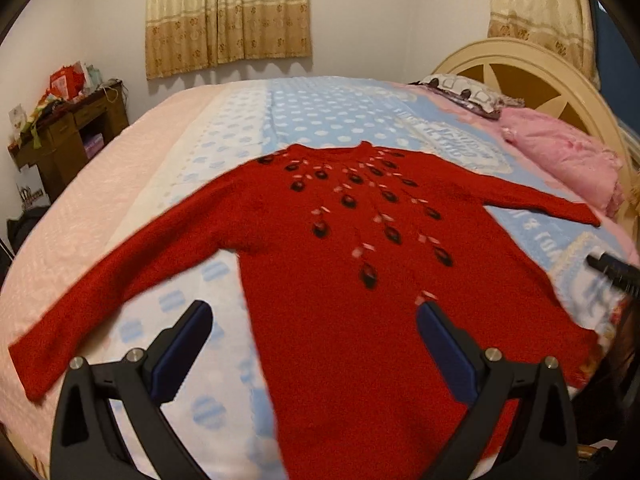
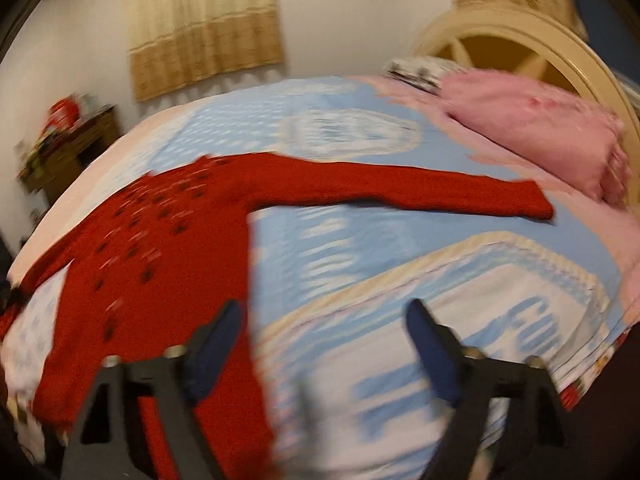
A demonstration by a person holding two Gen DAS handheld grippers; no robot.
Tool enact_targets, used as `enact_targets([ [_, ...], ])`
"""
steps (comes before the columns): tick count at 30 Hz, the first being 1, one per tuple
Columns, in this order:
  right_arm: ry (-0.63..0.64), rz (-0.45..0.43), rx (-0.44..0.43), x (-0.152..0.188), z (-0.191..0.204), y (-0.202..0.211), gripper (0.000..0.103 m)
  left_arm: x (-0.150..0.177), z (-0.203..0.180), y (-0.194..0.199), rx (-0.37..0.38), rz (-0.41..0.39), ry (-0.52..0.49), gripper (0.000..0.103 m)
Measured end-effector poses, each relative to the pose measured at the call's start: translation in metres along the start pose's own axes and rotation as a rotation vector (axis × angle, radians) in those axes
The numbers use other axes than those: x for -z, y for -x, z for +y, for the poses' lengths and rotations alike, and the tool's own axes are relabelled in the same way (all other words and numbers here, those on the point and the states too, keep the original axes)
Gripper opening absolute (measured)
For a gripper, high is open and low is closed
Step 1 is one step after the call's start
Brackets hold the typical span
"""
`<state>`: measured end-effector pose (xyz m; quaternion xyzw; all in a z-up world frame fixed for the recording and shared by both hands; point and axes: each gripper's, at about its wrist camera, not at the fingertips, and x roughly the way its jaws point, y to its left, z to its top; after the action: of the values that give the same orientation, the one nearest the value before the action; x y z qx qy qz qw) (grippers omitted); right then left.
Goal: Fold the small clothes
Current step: 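Reach the right tool to the sweater sleeve cuff and close on it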
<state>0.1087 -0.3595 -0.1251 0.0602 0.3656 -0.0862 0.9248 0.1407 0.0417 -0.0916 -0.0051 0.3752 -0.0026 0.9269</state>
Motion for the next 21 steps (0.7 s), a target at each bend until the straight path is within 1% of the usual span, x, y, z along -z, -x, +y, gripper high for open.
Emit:
enact_targets([
  [2,-0.105,0.006,0.005,-0.017,-0.038,-0.012,0.072,-0.006,0.007,-0.008,0.0,0.009,-0.006,0.103],
  [3,-0.15,0.008,0.023,-0.024,-0.055,-0.016,0.07,-0.009,0.012,-0.012,0.0,0.014,-0.004,0.103],
  [4,-0.19,0.006,0.037,-0.032,-0.071,-0.018,0.066,-0.011,0.016,-0.016,-0.017,0.014,-0.005,0.103],
  [6,-0.239,-0.009,0.067,-0.045,-0.099,-0.022,0.062,-0.014,0.024,-0.023,-0.053,0.012,-0.018,0.103],
  [7,-0.26,-0.016,0.101,-0.051,-0.111,-0.024,0.062,-0.015,0.027,-0.027,-0.066,0.016,-0.019,0.103],
  [12,-0.423,-0.025,0.172,-0.071,-0.172,-0.033,0.061,-0.021,0.051,-0.044,-0.12,0.04,0.003,0.103],
  [15,-0.485,-0.019,0.214,-0.079,-0.2,-0.041,0.061,-0.021,0.061,-0.044,-0.126,0.038,0.033,0.103],
  [17,-0.533,-0.005,0.207,-0.08,-0.217,-0.049,0.061,-0.019,0.063,-0.045,-0.133,0.042,0.029,0.103],
  [21,-0.579,0.032,0.202,-0.082,-0.232,-0.068,0.061,-0.015,0.061,-0.05,-0.131,0.061,0.026,0.103],
])
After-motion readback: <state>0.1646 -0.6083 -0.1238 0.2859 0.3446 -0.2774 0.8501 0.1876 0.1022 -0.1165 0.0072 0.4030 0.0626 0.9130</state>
